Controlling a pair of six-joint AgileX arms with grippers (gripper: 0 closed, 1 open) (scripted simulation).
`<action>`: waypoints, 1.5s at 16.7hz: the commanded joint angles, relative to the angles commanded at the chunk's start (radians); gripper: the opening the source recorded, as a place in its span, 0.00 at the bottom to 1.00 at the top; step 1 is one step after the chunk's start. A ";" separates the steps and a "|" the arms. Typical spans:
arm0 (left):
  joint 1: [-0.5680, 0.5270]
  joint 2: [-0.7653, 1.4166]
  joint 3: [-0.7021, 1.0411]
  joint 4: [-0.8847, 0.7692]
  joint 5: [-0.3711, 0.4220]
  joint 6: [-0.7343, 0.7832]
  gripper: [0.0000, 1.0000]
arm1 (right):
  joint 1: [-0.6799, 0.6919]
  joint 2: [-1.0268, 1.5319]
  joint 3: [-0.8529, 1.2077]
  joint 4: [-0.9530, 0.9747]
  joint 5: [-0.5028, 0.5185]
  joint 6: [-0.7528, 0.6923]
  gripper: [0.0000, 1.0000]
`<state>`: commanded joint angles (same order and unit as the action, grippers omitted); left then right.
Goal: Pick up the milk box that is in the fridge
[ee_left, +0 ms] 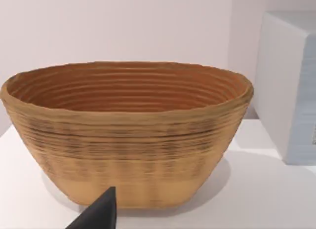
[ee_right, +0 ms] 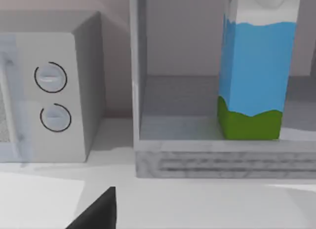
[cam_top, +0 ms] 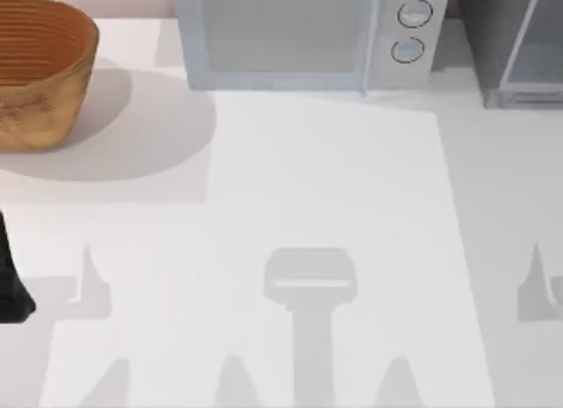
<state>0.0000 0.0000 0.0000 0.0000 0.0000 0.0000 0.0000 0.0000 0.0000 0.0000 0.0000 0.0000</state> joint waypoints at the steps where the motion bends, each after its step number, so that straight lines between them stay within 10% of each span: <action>1: 0.000 0.000 0.000 0.000 0.000 0.000 1.00 | 0.000 0.000 0.000 0.000 0.000 0.000 1.00; 8: 0.000 0.000 0.000 0.000 0.000 0.000 1.00 | -0.078 0.216 0.030 0.217 -0.072 0.005 1.00; 25: 0.000 0.000 0.000 0.000 0.000 0.000 1.00 | -0.494 1.668 0.161 1.489 -0.475 0.019 1.00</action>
<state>0.0000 0.0000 0.0000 0.0000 0.0000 0.0000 -0.4942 1.6682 0.1610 1.4892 -0.4748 0.0189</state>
